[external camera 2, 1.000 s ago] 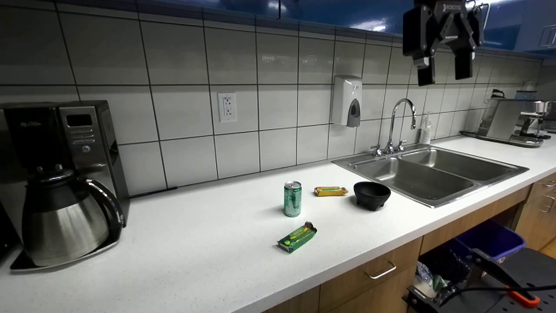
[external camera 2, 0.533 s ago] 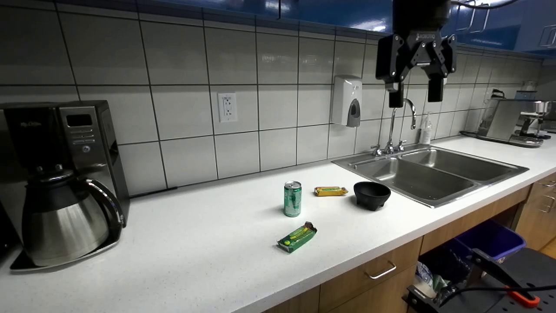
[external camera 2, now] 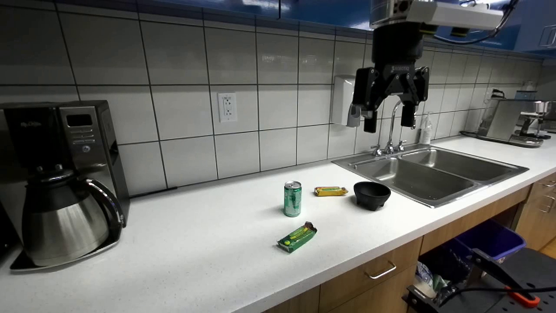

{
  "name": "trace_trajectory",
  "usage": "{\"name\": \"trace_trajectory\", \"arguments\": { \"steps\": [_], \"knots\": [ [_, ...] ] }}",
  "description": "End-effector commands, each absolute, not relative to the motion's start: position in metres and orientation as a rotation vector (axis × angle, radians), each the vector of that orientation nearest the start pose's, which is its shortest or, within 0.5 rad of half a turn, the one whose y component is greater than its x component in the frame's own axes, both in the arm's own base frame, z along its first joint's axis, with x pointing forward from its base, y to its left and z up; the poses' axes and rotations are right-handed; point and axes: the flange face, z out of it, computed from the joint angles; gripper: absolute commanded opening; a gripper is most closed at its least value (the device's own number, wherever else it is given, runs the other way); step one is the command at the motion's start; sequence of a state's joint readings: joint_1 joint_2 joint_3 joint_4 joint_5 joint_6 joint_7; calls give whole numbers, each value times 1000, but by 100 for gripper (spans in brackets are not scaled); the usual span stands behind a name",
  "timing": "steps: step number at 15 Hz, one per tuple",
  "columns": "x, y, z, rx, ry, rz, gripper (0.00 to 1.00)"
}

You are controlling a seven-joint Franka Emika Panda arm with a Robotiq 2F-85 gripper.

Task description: Lift the drink can and put it in the black bowl.

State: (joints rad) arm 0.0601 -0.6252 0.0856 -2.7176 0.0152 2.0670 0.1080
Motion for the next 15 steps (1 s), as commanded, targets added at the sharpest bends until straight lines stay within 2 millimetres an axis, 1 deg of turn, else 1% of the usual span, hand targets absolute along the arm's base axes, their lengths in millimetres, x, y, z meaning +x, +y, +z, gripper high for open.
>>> {"name": "trace_trajectory", "arguments": {
  "steps": [1, 9, 15],
  "knots": [
    [349, 61, 389, -3171, 8, 9, 100],
    [377, 82, 346, -3166, 23, 6, 100],
    [407, 89, 316, -3164, 66, 87, 100]
  ]
}}
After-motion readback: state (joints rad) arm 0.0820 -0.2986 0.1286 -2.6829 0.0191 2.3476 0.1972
